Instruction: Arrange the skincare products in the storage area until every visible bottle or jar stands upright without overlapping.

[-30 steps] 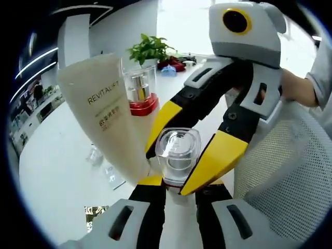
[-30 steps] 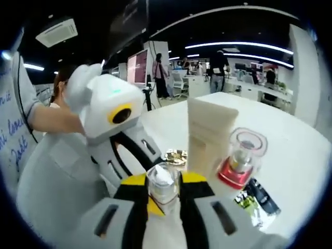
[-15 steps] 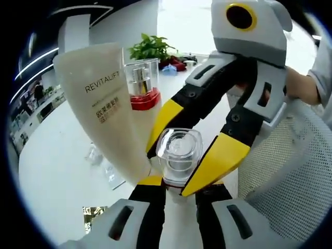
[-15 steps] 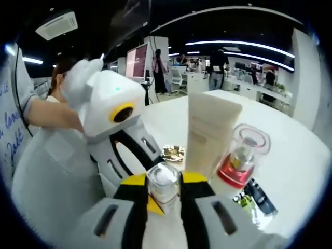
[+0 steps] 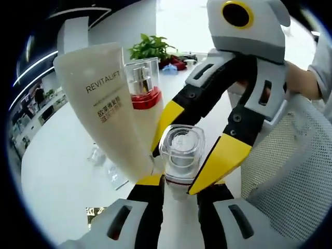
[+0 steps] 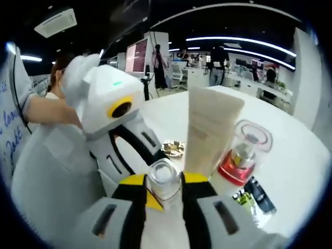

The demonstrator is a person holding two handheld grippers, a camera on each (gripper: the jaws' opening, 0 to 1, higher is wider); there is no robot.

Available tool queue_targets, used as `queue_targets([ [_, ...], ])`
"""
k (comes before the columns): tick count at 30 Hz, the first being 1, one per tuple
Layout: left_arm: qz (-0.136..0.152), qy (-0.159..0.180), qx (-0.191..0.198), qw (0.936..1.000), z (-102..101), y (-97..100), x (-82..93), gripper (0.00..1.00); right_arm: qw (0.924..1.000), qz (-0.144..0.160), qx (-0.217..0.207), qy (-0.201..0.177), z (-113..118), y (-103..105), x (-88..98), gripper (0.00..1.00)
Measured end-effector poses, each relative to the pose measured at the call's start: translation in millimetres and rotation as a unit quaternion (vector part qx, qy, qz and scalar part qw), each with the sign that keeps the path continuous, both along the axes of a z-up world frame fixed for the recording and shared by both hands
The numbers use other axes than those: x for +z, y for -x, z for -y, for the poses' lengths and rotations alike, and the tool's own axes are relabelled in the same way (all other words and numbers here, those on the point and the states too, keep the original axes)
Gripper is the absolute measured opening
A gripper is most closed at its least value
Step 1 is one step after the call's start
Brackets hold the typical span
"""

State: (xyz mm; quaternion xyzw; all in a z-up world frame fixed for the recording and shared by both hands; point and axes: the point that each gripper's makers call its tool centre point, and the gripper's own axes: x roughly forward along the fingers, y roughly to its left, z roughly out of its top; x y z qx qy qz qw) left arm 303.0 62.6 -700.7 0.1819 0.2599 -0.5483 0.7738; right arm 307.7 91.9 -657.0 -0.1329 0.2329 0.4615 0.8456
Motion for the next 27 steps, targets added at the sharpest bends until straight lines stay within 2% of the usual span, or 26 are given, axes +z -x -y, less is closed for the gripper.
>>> queue_targets([
  [9,-0.003,-0.003,0.004,1.0000,-3,-0.6,0.3,0.21,0.9999,-0.006,0.010,0.012,10,6,3.6,0.29],
  [18,-0.005,-0.014,0.011,0.9998,-11,-0.6,1.0,0.20,0.9985,-0.032,0.021,0.039,21,14,-14.7,0.27],
  [27,-0.007,-0.029,0.017,0.9994,-19,0.9,-0.9,0.16,0.9968,-0.040,0.029,0.062,22,10,-24.3,0.23],
])
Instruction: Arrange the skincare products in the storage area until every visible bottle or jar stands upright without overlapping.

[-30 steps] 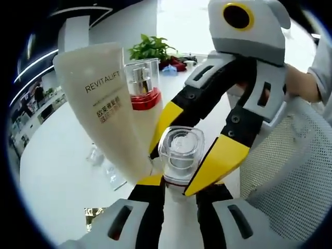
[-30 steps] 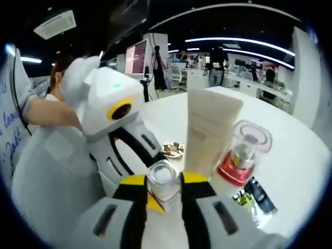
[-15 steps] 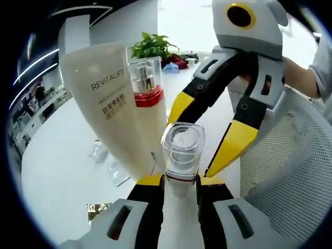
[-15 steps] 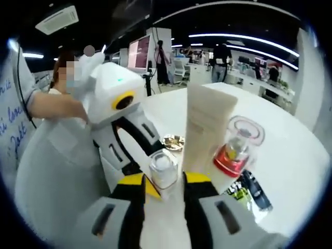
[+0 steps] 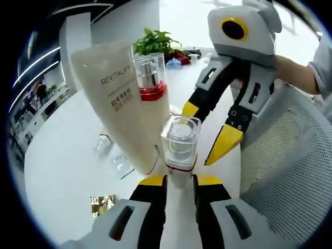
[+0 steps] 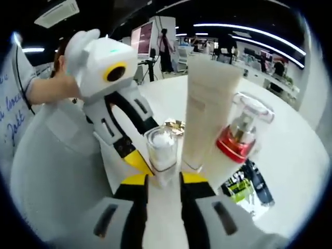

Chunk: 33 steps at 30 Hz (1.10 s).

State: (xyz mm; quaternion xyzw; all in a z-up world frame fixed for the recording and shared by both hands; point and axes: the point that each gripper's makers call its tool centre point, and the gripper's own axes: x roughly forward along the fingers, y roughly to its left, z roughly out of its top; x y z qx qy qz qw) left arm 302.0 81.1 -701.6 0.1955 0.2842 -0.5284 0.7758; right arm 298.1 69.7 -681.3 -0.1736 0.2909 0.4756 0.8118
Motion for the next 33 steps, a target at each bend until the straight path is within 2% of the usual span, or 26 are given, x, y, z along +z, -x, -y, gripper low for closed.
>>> queue_targets([
  [14,-0.015,-0.010,0.016,0.9997,-3,-1.1,-3.0,0.10,0.9996,-0.024,-0.009,0.014,-2,-5,-10.2,0.15],
  [33,-0.015,-0.001,0.026,0.9995,6,-8.3,-2.8,0.08,0.9985,-0.025,-0.040,0.028,12,-16,-18.8,0.10],
])
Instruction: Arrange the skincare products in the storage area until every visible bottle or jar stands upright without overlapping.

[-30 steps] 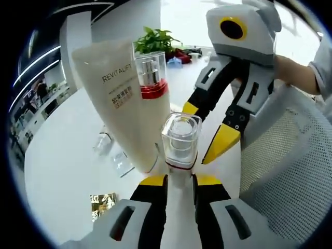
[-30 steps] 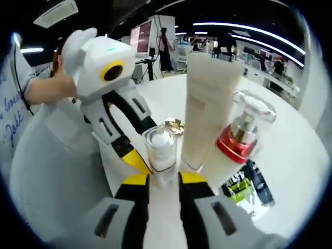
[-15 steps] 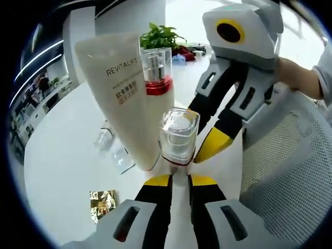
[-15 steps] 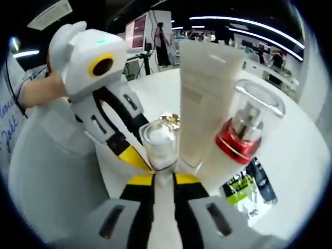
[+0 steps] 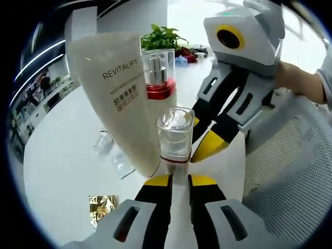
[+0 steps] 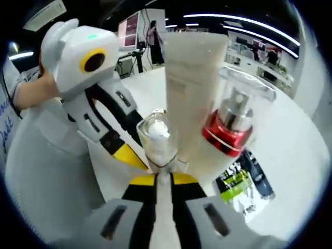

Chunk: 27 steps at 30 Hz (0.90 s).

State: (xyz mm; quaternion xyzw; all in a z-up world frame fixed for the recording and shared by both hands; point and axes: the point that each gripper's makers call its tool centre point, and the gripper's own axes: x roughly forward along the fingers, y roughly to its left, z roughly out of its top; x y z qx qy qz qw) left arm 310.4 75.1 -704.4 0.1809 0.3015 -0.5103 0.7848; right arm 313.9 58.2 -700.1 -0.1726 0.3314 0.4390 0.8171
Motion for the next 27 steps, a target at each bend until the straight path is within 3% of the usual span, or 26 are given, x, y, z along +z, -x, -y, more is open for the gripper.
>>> queue_targets([
  [27,0.012,0.005,0.017,0.9998,4.9,-8.4,0.1,0.09,0.9998,0.000,-0.017,0.002,4.4,-6.7,-2.4,0.08],
])
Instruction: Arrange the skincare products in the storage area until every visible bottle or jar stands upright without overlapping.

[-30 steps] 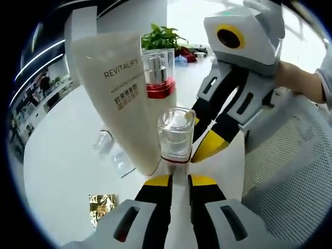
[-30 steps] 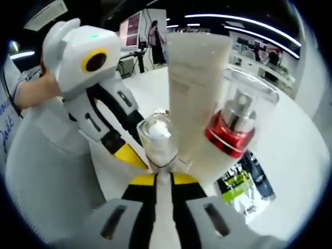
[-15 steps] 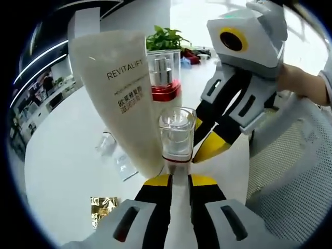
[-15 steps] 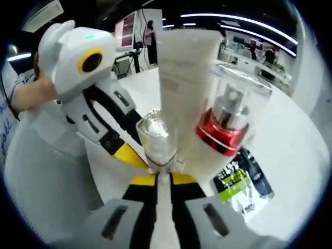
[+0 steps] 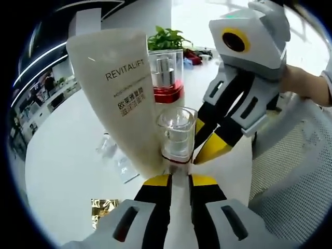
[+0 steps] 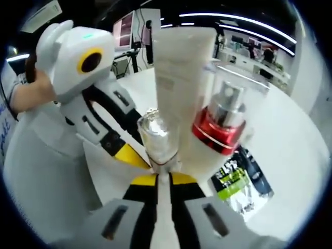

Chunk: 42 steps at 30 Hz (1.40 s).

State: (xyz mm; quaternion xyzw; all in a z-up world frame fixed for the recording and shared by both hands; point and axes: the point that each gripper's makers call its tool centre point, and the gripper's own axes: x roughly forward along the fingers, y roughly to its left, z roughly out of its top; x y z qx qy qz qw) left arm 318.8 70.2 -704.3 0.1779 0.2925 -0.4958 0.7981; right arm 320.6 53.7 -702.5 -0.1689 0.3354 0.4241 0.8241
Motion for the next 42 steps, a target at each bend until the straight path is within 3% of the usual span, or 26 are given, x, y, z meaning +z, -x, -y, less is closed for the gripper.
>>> queue_targets([
  [42,0.004,0.003,0.003,1.0000,-0.3,-0.9,3.5,0.08,1.0000,0.009,-0.002,0.001,1.4,0.7,4.3,0.08],
])
